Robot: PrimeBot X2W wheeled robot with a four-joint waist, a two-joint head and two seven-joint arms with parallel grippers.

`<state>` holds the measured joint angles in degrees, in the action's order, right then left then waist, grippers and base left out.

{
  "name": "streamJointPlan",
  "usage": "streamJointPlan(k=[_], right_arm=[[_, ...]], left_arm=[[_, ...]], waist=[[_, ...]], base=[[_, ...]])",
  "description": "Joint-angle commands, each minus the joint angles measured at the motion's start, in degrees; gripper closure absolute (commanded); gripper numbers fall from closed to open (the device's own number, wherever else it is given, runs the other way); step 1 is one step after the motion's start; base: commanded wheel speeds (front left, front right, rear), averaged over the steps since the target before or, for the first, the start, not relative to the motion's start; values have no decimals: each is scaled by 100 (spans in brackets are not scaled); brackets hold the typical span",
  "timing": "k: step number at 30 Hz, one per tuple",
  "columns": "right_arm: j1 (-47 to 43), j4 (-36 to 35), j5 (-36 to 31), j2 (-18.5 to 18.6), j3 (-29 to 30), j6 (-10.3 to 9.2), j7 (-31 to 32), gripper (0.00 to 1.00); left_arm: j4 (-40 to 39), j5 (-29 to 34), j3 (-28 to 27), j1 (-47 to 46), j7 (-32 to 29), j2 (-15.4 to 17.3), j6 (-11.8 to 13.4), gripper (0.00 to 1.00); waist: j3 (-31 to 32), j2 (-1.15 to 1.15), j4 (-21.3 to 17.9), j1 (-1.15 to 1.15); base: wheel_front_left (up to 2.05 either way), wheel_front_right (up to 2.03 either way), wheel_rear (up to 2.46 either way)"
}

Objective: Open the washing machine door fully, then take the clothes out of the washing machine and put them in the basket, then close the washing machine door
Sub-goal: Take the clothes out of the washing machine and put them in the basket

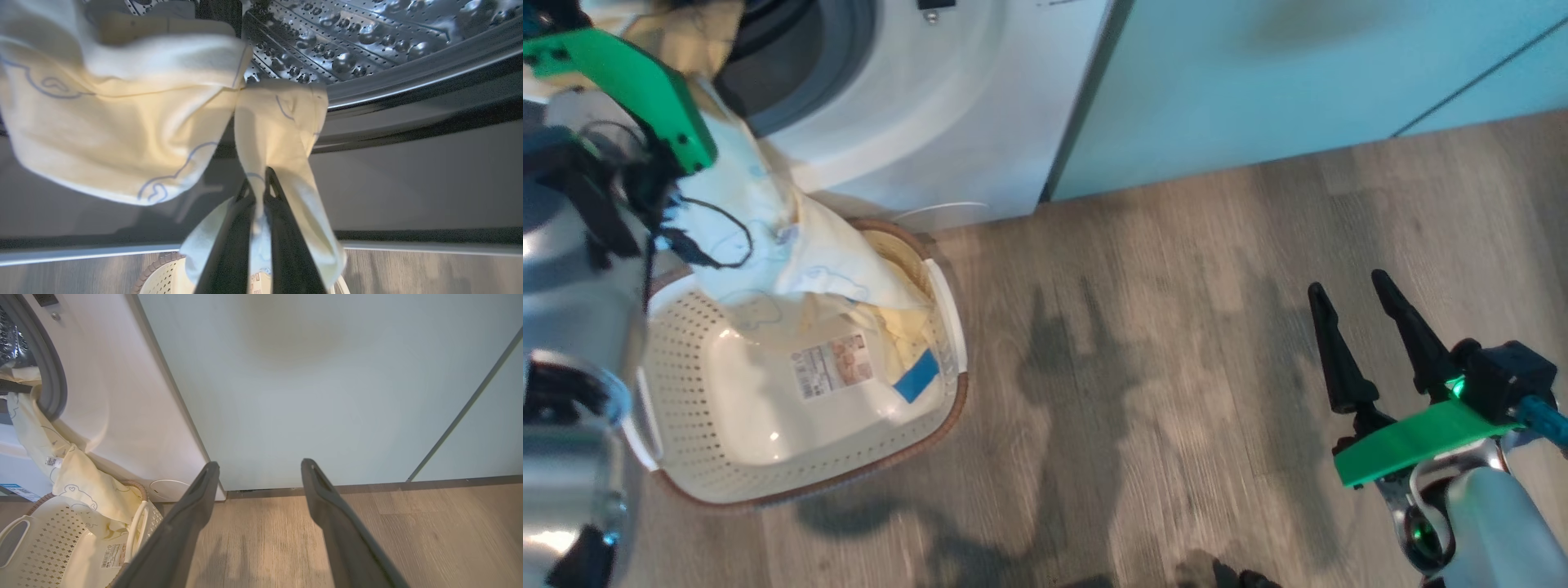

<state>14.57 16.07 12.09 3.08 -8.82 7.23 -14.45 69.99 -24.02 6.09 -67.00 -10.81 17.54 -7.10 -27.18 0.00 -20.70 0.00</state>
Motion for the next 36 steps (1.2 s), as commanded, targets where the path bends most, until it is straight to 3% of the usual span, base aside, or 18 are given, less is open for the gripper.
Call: streamJointPlan(k=[1, 8, 19, 27, 36], right_arm=[[-16, -143, -40, 100, -40, 25, -55, 0], [-140, -121, -54, 235, -1, 25, -55, 0], [-349, -82, -68, 380, -37, 25, -55, 0], [-436, -93, -57, 470, -75, 25, -55, 0], [-329, -134, -19, 522, -125, 25, -55, 0]], left_arm=[[-241, -105, 3, 87, 180, 146, -23, 100], [-870, -371, 509, 806, 598, -248, -36, 100], [-1973, -957, 989, 2367, 810, -378, -38, 100], [-2264, -1130, 1068, 3362, 655, -493, 26, 100], [-1982, -1240, 1092, 3616, 706, -613, 68, 100]], waist=[[126, 0, 125, 0], [485, 0, 541, 0], [1023, 0, 1048, 0], [1117, 0, 1163, 0], [940, 0, 1046, 0]], base=[[0, 0, 0], [0, 0, 0], [0, 0, 0], [0, 0, 0], [0, 0, 0]])
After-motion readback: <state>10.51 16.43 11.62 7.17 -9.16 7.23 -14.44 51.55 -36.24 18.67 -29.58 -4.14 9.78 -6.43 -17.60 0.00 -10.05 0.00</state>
